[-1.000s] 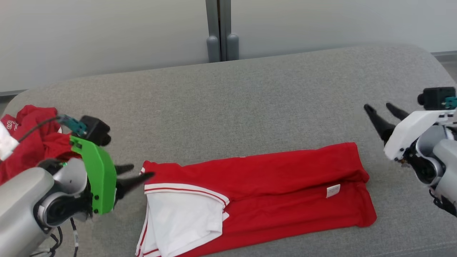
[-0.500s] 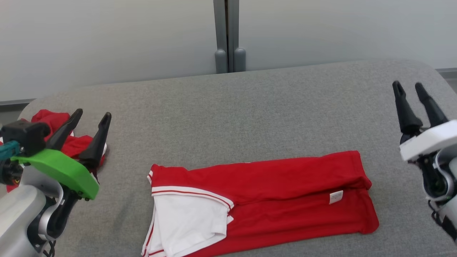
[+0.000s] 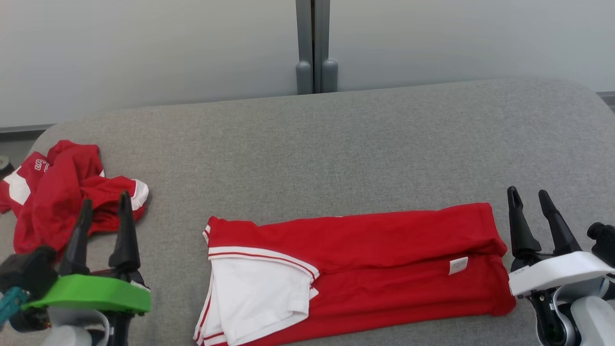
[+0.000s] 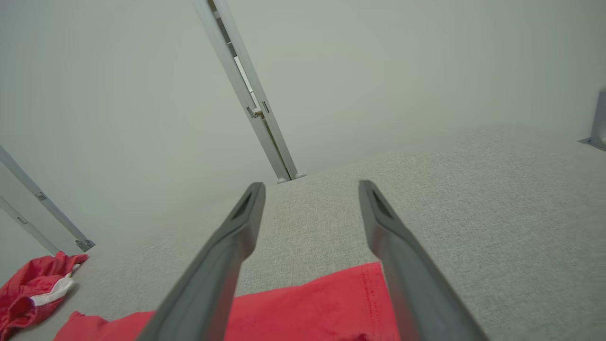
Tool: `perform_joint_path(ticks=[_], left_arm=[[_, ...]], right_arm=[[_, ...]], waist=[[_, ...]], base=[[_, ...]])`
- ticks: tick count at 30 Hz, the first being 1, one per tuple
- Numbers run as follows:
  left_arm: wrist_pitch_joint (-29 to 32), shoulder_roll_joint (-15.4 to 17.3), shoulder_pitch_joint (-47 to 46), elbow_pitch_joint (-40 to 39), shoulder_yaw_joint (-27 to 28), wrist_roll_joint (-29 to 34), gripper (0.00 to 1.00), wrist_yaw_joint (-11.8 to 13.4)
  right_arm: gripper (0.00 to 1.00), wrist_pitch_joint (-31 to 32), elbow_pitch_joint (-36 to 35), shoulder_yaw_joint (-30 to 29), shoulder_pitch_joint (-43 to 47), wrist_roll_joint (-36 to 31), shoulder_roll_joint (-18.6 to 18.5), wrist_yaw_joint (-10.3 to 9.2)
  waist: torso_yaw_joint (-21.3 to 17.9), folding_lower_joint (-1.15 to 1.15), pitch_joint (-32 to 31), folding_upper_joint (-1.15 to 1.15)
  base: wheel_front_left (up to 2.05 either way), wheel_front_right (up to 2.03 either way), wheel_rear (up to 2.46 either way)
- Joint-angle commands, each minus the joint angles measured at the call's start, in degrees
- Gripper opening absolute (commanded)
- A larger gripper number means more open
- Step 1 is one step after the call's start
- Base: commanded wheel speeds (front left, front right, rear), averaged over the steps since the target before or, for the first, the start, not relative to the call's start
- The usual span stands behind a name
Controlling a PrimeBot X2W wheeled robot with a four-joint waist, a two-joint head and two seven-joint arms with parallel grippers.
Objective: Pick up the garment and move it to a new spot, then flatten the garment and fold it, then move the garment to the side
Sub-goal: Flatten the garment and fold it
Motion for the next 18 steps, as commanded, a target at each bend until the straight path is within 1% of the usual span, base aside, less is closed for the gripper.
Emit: perform_joint_path(ticks=[1, 6, 10, 15, 18], left_arm=[[-0.1, -2.3, 1.9, 0.3, 1.8, 1.4, 1.00, -1.6], [-0.1, -10.5, 6.3, 2.6, 7.7, 8.5, 1.00, -6.7], [-0.1, -14.9, 7.6, 4.3, 10.7, 13.1, 1.00, -10.7], [-0.1, -17.9, 7.4, 7.0, 12.2, 17.1, 1.00, -14.1], [-0.1, -19.6, 6.4, 8.6, 13.3, 17.9, 1.00, -15.8]], right_arm=[[1.00, -0.1, -0.4, -0.9, 1.2, -1.2, 0.8, 0.01], [1.00, -0.1, 0.8, -3.5, 3.6, -4.9, 3.0, 0.00], [1.00, -0.1, 2.8, -4.3, 4.3, -6.4, 3.4, 0.00], [1.00, 0.3, 7.7, -2.7, 0.4, -5.3, 2.6, 0.00], [1.00, 2.7, 12.7, -1.6, -2.5, -4.9, 1.5, 0.00]], waist=[[0.2, 0.00, 0.2, 0.00], [0.3, 0.00, 0.3, 0.00], [0.6, 0.00, 0.3, 0.00], [0.4, 0.00, 0.8, 0.00], [0.6, 0.00, 1.1, 0.00]], base=[[0.00, 0.00, 0.00], [0.00, 0.00, 0.00], [0.00, 0.00, 0.00], [0.00, 0.00, 0.00], [0.00, 0.00, 0.00]])
